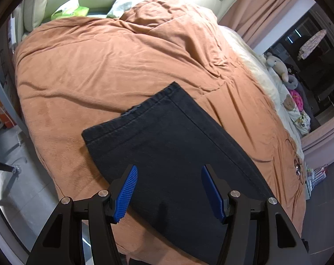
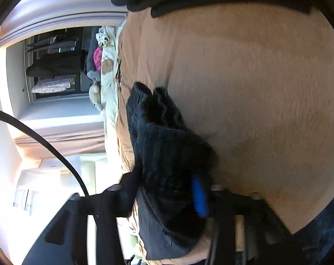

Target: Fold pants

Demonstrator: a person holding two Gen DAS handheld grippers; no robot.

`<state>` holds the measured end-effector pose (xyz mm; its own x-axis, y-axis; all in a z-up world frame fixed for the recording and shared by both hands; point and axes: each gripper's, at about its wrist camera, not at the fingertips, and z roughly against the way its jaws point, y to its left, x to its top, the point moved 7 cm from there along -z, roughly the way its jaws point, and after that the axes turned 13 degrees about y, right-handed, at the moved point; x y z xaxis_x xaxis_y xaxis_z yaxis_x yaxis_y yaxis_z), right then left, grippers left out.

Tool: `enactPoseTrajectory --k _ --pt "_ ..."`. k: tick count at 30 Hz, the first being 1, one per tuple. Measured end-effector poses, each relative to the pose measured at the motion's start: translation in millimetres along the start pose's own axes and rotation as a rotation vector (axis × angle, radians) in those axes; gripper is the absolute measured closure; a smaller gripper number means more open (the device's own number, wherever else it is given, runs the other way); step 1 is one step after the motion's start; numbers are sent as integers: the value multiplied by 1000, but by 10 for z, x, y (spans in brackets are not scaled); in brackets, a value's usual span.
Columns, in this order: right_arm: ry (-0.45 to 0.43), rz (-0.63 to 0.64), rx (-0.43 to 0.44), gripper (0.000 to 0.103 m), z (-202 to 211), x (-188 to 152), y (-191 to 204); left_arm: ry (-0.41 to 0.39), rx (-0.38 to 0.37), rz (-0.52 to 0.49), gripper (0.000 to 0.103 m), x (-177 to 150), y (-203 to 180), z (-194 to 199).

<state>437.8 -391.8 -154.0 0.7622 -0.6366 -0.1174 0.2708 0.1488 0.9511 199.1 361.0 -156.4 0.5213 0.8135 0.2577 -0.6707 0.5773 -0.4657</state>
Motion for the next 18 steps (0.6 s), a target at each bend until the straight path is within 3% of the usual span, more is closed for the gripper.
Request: enactPoseTrajectory --k 2,4,10,18 --pt "-11 38 -42 85 -1 17 95 3 -5 -3 41 -29 -33 -4" --pt "-39 91 -74 90 74 27 232 7 -11 -4 41 -55 -59 -13" --pt "-103 307 -154 93 361 -280 711 17 -9 -12 41 -104 -120 -66" --pt "-121 214 -392 93 306 -326 -4 38 -13 3 41 -175 -43 -179"
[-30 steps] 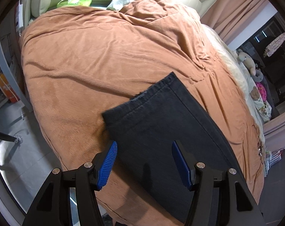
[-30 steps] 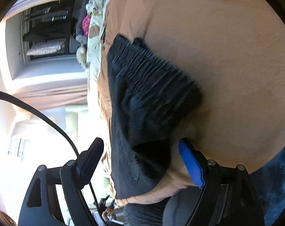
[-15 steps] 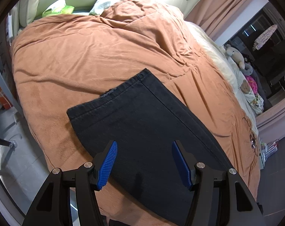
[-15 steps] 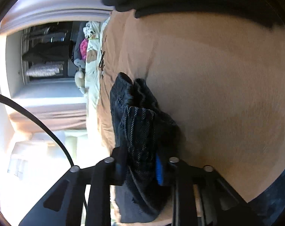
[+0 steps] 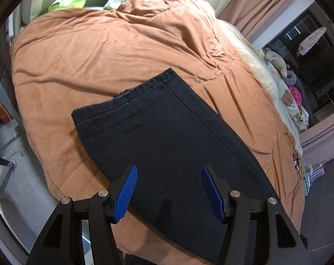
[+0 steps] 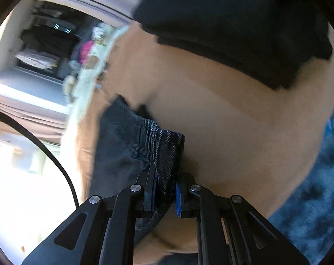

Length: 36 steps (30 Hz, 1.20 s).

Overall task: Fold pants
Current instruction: 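Open the right tool and move both tools over the folded pants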

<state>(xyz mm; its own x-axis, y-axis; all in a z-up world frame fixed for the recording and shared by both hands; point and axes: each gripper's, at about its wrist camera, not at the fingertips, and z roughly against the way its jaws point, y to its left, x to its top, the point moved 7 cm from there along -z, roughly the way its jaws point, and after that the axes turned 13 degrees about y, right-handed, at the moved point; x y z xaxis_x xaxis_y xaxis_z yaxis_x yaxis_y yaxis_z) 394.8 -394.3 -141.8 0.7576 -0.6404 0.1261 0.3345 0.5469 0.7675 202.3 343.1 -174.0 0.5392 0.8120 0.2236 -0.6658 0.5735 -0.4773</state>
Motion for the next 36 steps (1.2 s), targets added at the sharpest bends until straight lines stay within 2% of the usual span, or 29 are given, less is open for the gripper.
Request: enactPoseTrajectory --k 3,6,8,10,14,19,23,30,32,36 --pt "29 -9 -37 90 -53 -40 5 10 1 2 41 -18 54 -37" --pt "2 56 -68 78 79 -35 166 12 11 -6 41 -19 87 -56" --pt "-41 119 -108 58 221 -6 339 10 13 -12 41 -6 98 -57" --pt "-72 164 -112 47 304 -35 422 4 7 -21 41 11 93 -53" --pt "-79 258 -120 46 365 -155 649 -5 1 -17 41 41 110 -70" --pt "-52 385 -141 46 194 -276 897 -8 -21 -8 41 64 110 -70" --pt "-10 459 -132 46 -172 -133 1250 -33 -47 -5 41 130 79 23" --pt "63 624 -135 45 -694 -209 1843 -70 -42 1 41 271 34 166" --pt "80 671 -153 27 -892 -260 2023 -78 -37 -7 41 312 2 190" --pt "123 743 -156 24 -1276 -377 2343 -82 -29 -25 41 388 -50 189"
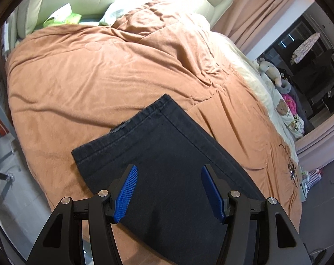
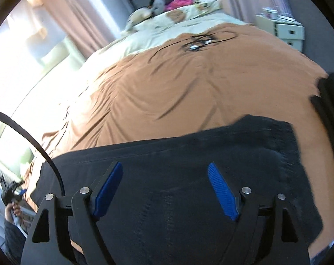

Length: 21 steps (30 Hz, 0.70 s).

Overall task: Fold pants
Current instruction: 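Open the right tool and move both tools over the folded pants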

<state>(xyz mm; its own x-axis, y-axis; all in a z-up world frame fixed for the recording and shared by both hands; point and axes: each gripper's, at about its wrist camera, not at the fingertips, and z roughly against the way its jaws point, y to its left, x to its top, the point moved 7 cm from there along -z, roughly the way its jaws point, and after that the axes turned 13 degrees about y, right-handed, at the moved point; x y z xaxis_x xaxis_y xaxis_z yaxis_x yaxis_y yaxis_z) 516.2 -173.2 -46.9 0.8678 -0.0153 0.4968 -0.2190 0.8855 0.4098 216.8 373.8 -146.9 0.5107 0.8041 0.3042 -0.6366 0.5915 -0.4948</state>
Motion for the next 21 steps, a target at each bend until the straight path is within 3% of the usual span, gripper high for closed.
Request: enactPoseTrajectory --k 12,21 --pt "106 221 24 18 -756 349 730 36 32 -17 41 159 -92 -156" --pt "169 375 36 17 -1177 513 1283 58 102 -47 32 378 -159 -315"
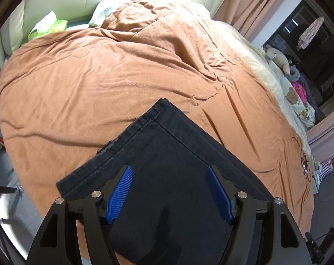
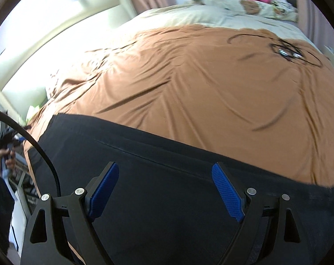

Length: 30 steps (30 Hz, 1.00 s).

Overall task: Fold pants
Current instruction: 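Open the right tool and move both tools over the folded pants, then close both tools on the black pants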

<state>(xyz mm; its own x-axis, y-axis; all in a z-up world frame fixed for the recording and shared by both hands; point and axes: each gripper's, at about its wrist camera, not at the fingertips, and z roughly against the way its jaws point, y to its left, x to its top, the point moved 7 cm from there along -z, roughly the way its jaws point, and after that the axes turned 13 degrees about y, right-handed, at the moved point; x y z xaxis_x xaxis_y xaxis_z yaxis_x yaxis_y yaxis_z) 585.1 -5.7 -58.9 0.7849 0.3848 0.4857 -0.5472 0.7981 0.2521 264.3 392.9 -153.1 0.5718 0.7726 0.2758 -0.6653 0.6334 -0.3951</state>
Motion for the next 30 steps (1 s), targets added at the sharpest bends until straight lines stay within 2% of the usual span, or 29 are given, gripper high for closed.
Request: enactPoseTrajectory --k 7,12,19,22,25,30 --pt "36 130 1 17 -354 269 341 10 17 -16 31 251 -100 -89" --pt "71 221 40 17 -604 401 583 38 40 -10 31 454 -174 -212" --pt "138 327 66 39 -928 569 735 88 114 -24 32 653 -362 -542" --pt "167 370 68 40 -1032 630 759 109 145 -19 33 685 -409 -682" --pt "195 413 77 46 -1126 700 767 149 155 6 37 733 -425 -830" --pt "238 451 74 47 -1336 806 763 163 232 27 40 814 -388 -998"
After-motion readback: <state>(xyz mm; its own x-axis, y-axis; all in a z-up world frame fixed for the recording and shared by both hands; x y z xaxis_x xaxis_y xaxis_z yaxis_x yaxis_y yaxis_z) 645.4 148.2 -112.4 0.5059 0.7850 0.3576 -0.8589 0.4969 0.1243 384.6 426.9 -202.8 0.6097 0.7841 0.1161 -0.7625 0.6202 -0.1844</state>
